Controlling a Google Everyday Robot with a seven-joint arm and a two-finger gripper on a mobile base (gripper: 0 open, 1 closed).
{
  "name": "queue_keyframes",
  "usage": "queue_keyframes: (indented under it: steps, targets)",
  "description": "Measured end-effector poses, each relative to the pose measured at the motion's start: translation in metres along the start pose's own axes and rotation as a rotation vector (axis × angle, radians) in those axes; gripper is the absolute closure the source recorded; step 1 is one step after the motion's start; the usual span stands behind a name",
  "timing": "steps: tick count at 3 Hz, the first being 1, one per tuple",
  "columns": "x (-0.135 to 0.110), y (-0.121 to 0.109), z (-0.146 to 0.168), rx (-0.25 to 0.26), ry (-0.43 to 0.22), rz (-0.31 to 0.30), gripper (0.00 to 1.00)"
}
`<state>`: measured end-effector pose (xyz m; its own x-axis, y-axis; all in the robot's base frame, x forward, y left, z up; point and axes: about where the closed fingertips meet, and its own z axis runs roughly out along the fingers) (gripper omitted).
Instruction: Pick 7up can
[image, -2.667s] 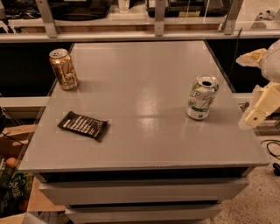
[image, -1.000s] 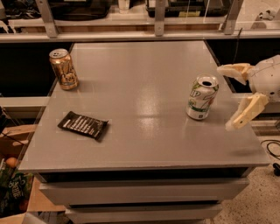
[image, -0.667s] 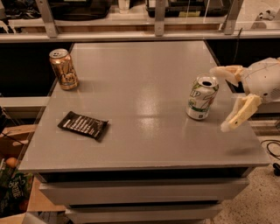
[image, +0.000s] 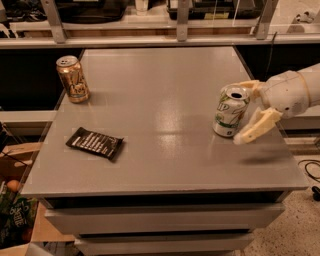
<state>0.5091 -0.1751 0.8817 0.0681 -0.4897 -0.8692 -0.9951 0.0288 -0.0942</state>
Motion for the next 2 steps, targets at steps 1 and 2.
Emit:
queue_keyframes:
  steps: [1, 2]
  targets:
    - [0.0030, -0.0062, 0.0076, -0.027, -0.045, 0.004, 0.41]
    - [0.0043, -0.0123, 0.0112, -0.044, -0.071, 0.005, 0.65]
